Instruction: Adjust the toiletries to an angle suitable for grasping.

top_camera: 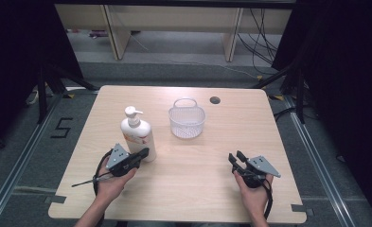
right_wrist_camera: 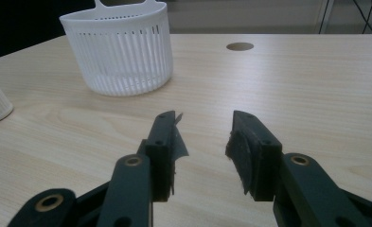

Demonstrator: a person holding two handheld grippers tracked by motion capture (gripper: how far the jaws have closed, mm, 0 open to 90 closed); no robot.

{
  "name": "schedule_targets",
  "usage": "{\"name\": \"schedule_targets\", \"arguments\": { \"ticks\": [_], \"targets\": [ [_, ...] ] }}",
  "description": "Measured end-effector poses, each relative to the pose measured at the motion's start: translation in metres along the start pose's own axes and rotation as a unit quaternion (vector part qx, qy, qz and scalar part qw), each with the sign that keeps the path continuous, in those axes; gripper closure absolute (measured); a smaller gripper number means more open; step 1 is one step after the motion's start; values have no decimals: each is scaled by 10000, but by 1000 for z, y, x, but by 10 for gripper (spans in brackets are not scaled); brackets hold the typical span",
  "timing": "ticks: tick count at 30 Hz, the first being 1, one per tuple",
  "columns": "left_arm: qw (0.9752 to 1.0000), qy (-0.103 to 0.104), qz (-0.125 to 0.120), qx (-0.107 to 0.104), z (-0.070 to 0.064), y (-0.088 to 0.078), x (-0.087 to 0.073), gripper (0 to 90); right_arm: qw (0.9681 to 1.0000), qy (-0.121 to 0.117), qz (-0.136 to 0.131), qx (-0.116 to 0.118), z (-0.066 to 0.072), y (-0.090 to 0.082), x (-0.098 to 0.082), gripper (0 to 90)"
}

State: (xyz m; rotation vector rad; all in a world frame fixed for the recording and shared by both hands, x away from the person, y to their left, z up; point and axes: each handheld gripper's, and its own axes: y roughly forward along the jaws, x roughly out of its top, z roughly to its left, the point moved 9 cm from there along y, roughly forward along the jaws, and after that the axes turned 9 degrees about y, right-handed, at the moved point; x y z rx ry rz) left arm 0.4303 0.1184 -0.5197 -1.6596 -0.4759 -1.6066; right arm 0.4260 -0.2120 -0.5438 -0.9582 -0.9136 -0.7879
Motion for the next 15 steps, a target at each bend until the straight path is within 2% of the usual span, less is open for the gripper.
{"name": "schedule_targets", "arguments": {
  "ticks": [1, 4, 7, 8, 11, 15],
  "targets": [
    [10000, 1, -51, -12, 0, 1, 1, 898, 10000, 6, -12, 3, 0, 0, 0, 618],
    [10000, -5, 8, 20, 1, 2, 0, 898, 10000, -26, 25, -2, 0, -1, 0, 618],
    [10000, -22, -52, 7, 1, 4, 1, 898, 10000, -8, -23, -6, 0, 0, 0, 618],
    [10000, -27, 3, 34, 2, 3, 0, 898, 10000, 5, -85, 26, 1, 1, 1, 618],
    [10000, -30, 6, 46, 2, 4, 0, 898, 9999, -114, -99, 8, -1, 1, 2, 618],
    [10000, -40, -38, 39, 3, 6, 0, 898, 10000, -15, -86, 23, 1, 1, 1, 618]
  ]
}}
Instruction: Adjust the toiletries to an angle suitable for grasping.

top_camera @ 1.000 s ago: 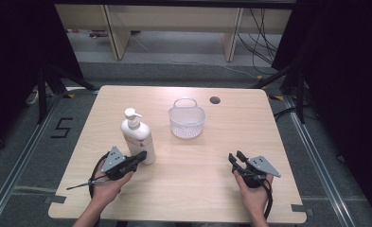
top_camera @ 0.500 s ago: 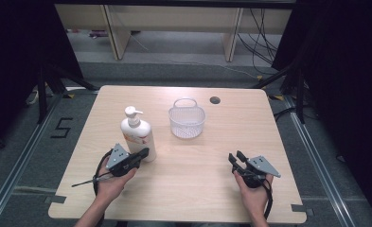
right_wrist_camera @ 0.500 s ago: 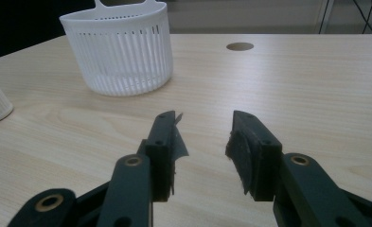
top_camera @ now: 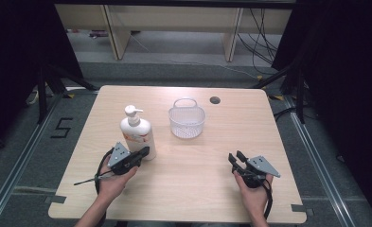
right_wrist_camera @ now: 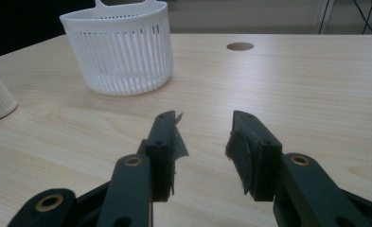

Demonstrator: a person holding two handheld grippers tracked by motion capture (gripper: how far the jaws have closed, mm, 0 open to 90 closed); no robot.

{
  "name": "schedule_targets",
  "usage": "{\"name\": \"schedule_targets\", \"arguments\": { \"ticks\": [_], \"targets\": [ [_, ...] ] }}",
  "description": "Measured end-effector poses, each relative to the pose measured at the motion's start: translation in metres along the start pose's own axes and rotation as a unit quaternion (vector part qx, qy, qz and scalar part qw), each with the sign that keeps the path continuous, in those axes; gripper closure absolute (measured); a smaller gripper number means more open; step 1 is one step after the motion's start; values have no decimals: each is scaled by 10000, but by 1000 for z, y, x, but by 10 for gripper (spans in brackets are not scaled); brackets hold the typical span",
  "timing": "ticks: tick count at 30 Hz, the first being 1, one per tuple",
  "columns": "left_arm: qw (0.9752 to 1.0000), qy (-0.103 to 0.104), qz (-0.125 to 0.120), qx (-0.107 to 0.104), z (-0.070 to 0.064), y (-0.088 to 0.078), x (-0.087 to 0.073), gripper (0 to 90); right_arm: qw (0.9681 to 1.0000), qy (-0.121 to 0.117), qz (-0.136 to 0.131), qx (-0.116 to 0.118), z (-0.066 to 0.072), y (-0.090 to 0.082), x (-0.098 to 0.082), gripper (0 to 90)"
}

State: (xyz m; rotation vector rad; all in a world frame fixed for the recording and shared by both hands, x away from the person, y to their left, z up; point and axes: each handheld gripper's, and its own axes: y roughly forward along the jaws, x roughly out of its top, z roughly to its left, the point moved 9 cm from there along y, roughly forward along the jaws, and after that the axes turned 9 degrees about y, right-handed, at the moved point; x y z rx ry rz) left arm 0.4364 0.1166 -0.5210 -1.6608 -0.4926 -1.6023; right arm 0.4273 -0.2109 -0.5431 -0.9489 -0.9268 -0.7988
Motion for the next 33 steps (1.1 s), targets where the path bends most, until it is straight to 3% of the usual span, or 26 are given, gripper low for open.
{"name": "schedule_targets", "arguments": {
  "ticks": [2, 4, 18, 19, 21, 22, 23, 26, 28, 30, 31, 33],
  "targets": [
    [10000, -5, 6, 14, 0, 1, 0, 898, 10000, 0, 0, 1, 0, 0, 0, 618],
    [10000, -9, 44, 44, 1, 1, 0, 898, 9998, -188, -3, 12, -3, 0, 1, 618],
    [10000, -56, -27, 45, 3, 6, 1, 898, 9998, -189, 16, -3, -2, 0, 1, 618],
    [10000, -58, -19, 57, 3, 6, 1, 898, 10000, -53, -7, -4, 0, 0, 0, 617],
    [10000, -46, -26, 75, 4, 6, 1, 898, 9998, -189, 7, 32, -2, 0, 1, 617],
    [9999, -28, 33, 110, 4, 5, 1, 897, 9998, -215, -12, 24, -2, 1, 1, 616],
    [9999, -43, 13, 120, 4, 4, 1, 897, 10000, -43, -3, -22, 0, 1, 0, 616],
    [9999, -91, -41, 141, 4, 0, 3, 890, 10000, -2, 27, 14, 1, -1, -1, 609],
    [9998, -113, -44, 164, 4, -6, 4, 857, 9996, -246, 66, -88, -4, -1, 0, 601],
    [9998, -73, -59, 170, 3, -12, 5, 826, 9996, -253, 39, -92, -4, -1, 1, 593],
    [9998, -69, -77, 186, 3, -15, 6, 811, 9999, -133, -77, 22, -1, 0, 1, 589],
    [9996, -110, -125, 227, 3, -20, 7, 779, 9996, -268, -26, -57, -4, -2, 2, 581]
  ]
}}
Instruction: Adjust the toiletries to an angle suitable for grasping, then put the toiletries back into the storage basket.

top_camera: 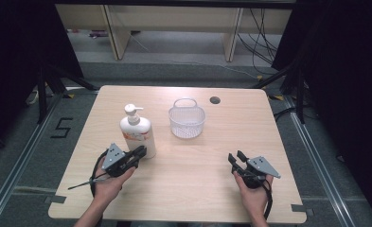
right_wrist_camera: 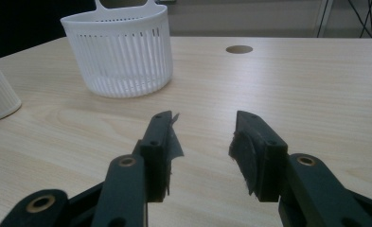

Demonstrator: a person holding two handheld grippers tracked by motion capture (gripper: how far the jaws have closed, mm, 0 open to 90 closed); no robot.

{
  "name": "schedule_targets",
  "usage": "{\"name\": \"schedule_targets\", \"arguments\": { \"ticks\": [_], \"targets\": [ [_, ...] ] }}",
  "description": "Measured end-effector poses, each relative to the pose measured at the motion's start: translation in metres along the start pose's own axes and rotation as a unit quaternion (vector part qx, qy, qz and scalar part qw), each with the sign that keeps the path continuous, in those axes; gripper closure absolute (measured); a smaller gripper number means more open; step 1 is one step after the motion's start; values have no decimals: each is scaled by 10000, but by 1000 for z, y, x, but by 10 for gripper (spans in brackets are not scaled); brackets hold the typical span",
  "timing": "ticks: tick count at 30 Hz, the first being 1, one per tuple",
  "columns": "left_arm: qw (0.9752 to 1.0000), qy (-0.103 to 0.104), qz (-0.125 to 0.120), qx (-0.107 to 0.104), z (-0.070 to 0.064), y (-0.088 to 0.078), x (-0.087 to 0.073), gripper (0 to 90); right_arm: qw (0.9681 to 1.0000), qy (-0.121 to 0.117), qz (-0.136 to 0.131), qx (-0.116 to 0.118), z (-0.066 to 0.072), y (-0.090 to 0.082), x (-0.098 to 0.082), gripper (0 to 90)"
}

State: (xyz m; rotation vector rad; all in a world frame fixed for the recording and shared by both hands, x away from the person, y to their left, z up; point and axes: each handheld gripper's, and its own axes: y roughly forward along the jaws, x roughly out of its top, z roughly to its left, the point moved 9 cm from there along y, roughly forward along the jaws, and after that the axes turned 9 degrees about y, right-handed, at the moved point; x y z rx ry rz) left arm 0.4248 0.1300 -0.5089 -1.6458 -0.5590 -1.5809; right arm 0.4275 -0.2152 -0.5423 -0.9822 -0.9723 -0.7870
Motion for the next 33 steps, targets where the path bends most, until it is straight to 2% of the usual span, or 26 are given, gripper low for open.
{"name": "schedule_targets", "arguments": {
  "ticks": [2, 3, 5, 9, 11, 12, 14, 20, 21, 22, 23, 24, 27, 28, 29, 32, 33],
  "targets": [
    [10000, -38, -46, 75, 1, -5, 1, 737, 10000, 84, 27, 21, 2, 0, -1, 571],
    [9999, -59, -78, 100, 2, -8, 2, 710, 10000, -23, 12, -24, 0, 0, 0, 568],
    [9998, -64, -84, 170, 3, -12, 2, 658, 10000, -44, 26, -15, 1, 0, -1, 562],
    [9994, -118, -98, 315, 7, -17, 2, 559, 9999, 83, 25, 67, 4, -1, -1, 556],
    [9992, -157, -172, 335, 8, -19, 2, 540, 10000, -27, 7, -60, 1, -1, -1, 555],
    [9991, -174, -128, 374, 9, -20, 1, 531, 10000, -36, -10, -18, 1, -1, 0, 554],
    [9988, -189, -219, 388, 9, -21, 3, 505, 10000, -56, -5, -62, 1, -1, 0, 553],
    [9983, -200, -291, 473, 10, -24, 9, 472, 9999, 90, 39, 35, 4, -1, -2, 546],
    [9981, -199, -313, 484, 10, -24, 10, 471, 10000, 4, 12, 10, 2, 0, -1, 545],
    [9980, -205, -321, 500, 10, -23, 12, 469, 10000, 49, 8, -41, 1, 0, -1, 545],
    [9981, -188, -307, 505, 10, -23, 12, 468, 9999, 114, -25, 17, 3, 0, -1, 544],
    [9978, -179, -391, 504, 10, -22, 15, 477, 10000, 8, -3, 20, 1, -1, 0, 543],
    [9968, -6, -438, 663, 11, -23, 22, 490, 10000, 0, 4, -2, 1, -1, 0, 542],
    [9965, 17, -450, 700, 11, -24, 24, 495, 9998, 202, 25, 6, 4, 0, -2, 541],
    [9959, -14, -505, 745, 11, -24, 27, 501, 10000, 46, 50, 7, 2, 0, -1, 541],
    [9949, 49, -580, 827, 12, -27, 36, 507, 9999, 77, 65, 79, 4, 1, -1, 541],
    [9944, 64, -614, 855, 12, -28, 39, 508, 10000, 57, 72, -10, 2, 0, -1, 540]
  ]
}}
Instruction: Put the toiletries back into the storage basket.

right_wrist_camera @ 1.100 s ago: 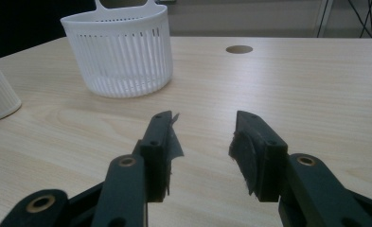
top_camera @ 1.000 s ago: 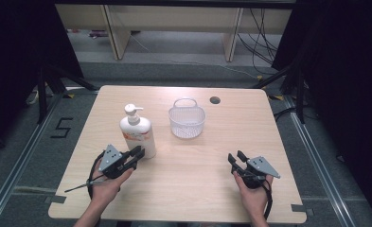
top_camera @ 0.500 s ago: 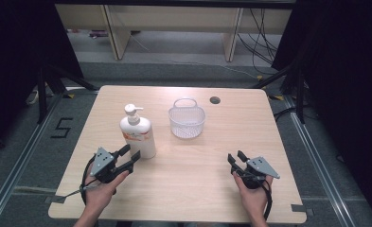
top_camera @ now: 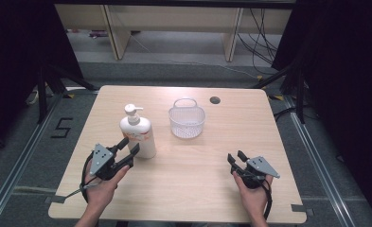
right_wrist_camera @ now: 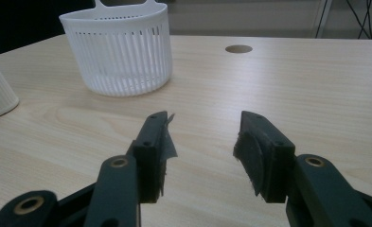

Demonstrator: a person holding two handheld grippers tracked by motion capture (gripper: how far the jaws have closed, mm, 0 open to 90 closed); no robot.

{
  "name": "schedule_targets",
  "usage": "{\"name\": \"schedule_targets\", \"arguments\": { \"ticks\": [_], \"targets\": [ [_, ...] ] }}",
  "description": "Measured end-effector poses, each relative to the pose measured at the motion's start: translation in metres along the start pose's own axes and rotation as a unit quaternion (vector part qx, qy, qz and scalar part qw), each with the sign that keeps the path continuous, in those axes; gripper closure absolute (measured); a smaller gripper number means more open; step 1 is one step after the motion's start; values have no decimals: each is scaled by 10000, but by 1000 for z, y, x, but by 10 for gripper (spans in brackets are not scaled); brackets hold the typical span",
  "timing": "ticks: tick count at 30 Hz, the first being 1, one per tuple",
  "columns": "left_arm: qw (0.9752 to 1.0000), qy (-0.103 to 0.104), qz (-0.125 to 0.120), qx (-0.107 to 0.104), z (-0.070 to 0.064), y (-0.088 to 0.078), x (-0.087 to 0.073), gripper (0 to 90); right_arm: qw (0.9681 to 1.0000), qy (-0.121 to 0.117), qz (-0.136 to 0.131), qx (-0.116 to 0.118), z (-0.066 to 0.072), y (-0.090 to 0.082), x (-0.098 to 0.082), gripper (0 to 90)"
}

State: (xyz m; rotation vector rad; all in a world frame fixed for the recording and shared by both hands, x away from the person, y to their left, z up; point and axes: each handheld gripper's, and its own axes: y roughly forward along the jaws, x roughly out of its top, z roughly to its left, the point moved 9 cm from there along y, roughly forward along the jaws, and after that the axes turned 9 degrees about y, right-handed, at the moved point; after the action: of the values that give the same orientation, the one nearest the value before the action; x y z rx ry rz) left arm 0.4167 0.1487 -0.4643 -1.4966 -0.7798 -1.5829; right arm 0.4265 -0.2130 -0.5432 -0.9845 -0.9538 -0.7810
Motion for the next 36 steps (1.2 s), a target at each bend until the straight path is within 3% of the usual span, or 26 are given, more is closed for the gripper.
{"name": "schedule_targets", "arguments": {
  "ticks": [2, 3, 4, 5, 9, 12, 13, 16, 17, 19, 28, 30, 31, 36],
  "targets": [
    [10000, -28, -33, 39, 2, 0, 6, 508, 10000, -4, 0, 42, 0, 0, 0, 540],
    [9999, -34, -73, 66, 3, 1, 8, 507, 10000, -58, -29, -44, -1, 0, 1, 540],
    [9999, -37, -72, 90, 4, 0, 10, 507, 9999, 110, -34, -35, 2, 0, 0, 540],
    [9999, -40, -83, 122, 5, 1, 12, 506, 9999, 107, -26, -37, 2, 0, 0, 540],
    [9998, -39, -133, 165, 7, 4, 21, 503, 10000, -32, -19, -78, -1, -1, 1, 540],
    [9997, -20, -147, 192, 7, 5, 26, 500, 9999, 80, 15, -79, 0, 0, -1, 540],
    [9997, -19, -145, 195, 8, 6, 27, 500, 9999, -59, -90, -11, -1, 2, 1, 540],
    [9996, -58, -126, 242, 9, 9, 29, 498, 10000, -67, -15, -65, -1, 0, 1, 541],
    [9996, -53, -114, 254, 10, 9, 30, 498, 9999, 123, -4, -57, 1, 0, -1, 541],
    [9995, -51, -127, 277, 11, 10, 31, 498, 9999, -108, -38, -55, -1, 1, 1, 541],
    [9991, -18, -197, 368, 15, 13, 41, 492, 9999, -122, -12, -82, -2, 0, 1, 542],
    [9990, -78, -159, 403, 15, 14, 41, 491, 10000, -34, 33, -62, 0, 0, -1, 541],
    [9989, -85, -160, 424, 16, 14, 42, 490, 10000, -12, -76, -29, 0, 1, 1, 542],
    [9987, -90, -171, 477, 18, 17, 46, 488, 10000, -20, -63, -29, 0, 1, 1, 543]
  ]
}}
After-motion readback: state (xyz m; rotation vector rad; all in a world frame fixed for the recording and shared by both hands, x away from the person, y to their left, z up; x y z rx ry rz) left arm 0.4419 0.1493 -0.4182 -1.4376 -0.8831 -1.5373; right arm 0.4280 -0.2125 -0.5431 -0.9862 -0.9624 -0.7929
